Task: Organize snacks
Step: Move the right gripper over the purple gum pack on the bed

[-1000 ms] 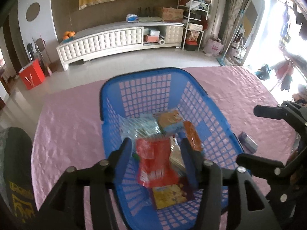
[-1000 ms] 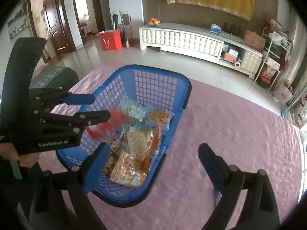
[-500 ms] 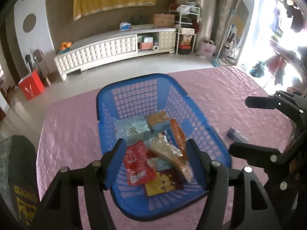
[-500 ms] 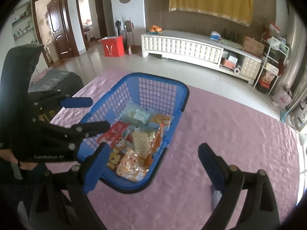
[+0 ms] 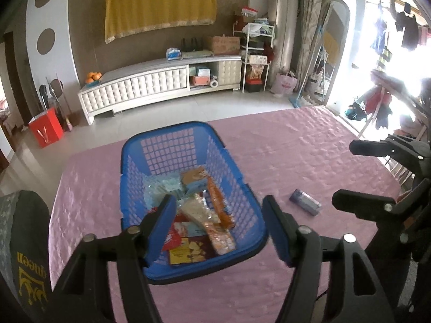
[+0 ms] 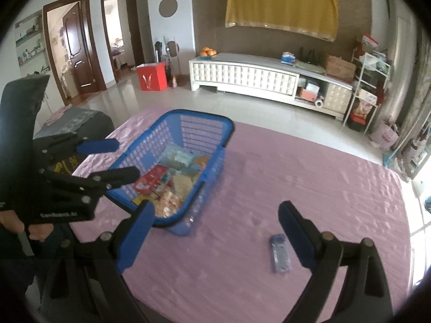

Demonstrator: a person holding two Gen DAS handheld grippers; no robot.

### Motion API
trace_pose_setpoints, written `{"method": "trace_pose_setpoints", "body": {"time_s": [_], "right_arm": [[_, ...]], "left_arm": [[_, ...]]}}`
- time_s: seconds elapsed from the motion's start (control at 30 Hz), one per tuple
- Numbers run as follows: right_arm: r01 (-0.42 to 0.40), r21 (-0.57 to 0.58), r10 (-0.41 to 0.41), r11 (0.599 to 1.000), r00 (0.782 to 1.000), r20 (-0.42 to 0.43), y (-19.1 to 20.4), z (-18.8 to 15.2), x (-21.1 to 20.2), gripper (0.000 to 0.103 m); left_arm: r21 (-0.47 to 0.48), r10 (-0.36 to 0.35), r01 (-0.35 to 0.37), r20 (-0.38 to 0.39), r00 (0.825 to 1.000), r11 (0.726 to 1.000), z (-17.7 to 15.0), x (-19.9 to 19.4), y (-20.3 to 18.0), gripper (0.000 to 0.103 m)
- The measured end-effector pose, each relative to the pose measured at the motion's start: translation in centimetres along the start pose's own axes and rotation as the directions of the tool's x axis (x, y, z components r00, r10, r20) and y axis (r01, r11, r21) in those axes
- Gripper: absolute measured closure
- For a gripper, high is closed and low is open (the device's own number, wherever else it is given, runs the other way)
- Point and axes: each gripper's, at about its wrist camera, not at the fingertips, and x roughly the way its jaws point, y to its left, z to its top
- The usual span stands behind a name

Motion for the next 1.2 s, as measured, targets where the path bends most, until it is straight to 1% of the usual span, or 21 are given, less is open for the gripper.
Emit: {"method": "trace_pose_setpoints", "body": {"time_s": [0.03,0.07,0.13,0.27,0.37,0.57,0.83,1.1,1.2], "right_arm": [[0.005,0.002,-0.005,1.0,1.0,0.001,-0.4,-0.2,-0.3,0.008],[0.009,0.005,-0.009,1.0,1.0,0.003,-0.8,-0.4,-0.5,0.008],[0.017,0.015,-0.017,1.0,1.0,0.004,-1.6,-1.0,-1.0,0.008],[0.027,0.039,-0.027,0.999,1.0,0.001,-2.7,-2.4,-1.9,0.008],[0.029,0.051,-0.029,0.998,1.0,-0.003,-3.5,-3.5,-2.3,0.008],[0.049,0.087,-0.047,0.995,0.999,-0.023,-5.6,-5.5,-2.9,0.008],[0.097,0.124,-0.092,0.988,0.995,-0.048,-8.0,-7.7,-3.4,0.008],[0.115,0.166,-0.096,0.979,0.988,-0.118,-10.3,-10.6,-1.4,0.008],[0.109,0.168,-0.085,0.98,0.986,-0.143,-10.8,-11.5,-0.1,0.008]], "left_arm": [[-0.002,-0.006,0.006,0.004,1.0,1.0,0.0,-0.2,-0.4,0.023],[-0.003,-0.007,0.007,0.01,1.0,1.0,0.1,-0.3,-0.8,0.021],[0.007,-0.001,0.0,0.028,1.0,1.0,0.2,-0.5,-1.9,0.021],[0.04,0.017,-0.019,0.026,0.999,0.999,0.0,-0.3,-4.5,0.015],[0.056,0.013,-0.014,0.012,1.0,0.998,-0.3,0.3,-6.2,0.015],[0.077,-0.027,0.029,-0.02,0.999,0.997,-0.9,1.8,-9.0,0.014],[0.073,-0.051,0.055,-0.06,0.997,0.996,-1.6,3.9,-11.8,0.014],[0.094,-0.054,0.066,-0.13,0.99,0.993,-3.9,6.7,-14.5,0.014],[0.123,-0.032,0.052,-0.159,0.987,0.991,-4.8,8.0,-15.4,0.014]]}}
